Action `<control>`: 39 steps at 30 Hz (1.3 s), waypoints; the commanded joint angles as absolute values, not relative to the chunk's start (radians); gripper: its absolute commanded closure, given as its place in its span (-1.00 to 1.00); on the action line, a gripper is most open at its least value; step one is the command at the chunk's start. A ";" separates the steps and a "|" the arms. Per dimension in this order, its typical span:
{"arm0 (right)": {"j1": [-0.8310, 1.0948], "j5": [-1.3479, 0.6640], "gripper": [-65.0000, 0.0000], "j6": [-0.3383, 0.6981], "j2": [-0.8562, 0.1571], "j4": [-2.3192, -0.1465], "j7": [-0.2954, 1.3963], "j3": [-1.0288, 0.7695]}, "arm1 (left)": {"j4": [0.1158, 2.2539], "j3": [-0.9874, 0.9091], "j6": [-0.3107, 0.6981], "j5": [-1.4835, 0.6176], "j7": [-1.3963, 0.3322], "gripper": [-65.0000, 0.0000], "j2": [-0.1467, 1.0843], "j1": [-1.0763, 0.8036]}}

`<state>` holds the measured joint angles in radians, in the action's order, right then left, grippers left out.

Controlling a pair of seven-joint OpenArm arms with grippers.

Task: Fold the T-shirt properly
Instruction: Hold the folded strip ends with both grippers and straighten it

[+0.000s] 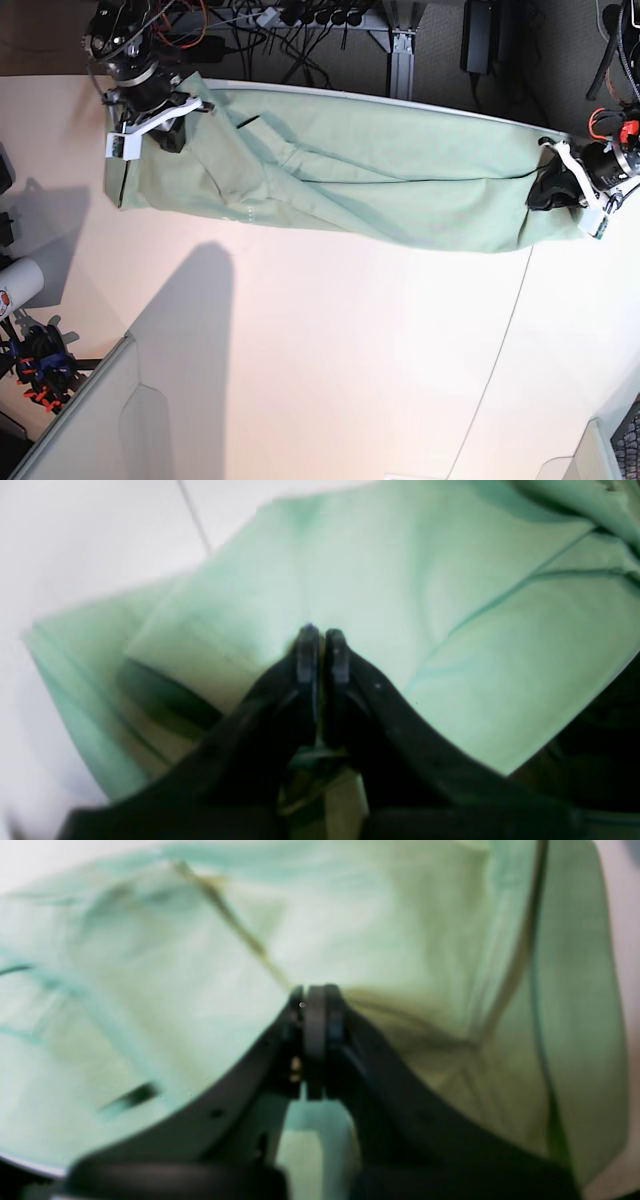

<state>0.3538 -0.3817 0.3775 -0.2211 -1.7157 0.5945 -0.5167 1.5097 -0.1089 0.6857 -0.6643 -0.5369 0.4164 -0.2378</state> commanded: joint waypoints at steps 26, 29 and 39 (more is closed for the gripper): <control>0.308 -0.393 1.00 0.379 -0.286 -1.591 0.557 -0.523 | 1.519 -0.375 0.698 -0.995 -0.643 -0.12 0.505 -0.231; 0.308 -0.393 1.00 0.379 -0.286 -1.591 0.556 -0.523 | 1.519 -0.412 0.698 -1.036 -0.714 -0.15 0.505 -0.245; 0.308 -0.411 1.00 0.379 -0.286 -1.591 0.564 -0.523 | 1.471 -0.391 0.698 -1.058 -0.700 -0.40 0.504 -0.324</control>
<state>0.3073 -0.4141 0.3817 -0.2710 -1.5837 0.5552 -0.5167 1.4620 -0.3832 0.6853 -1.0401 -0.7128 0.4854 -0.3233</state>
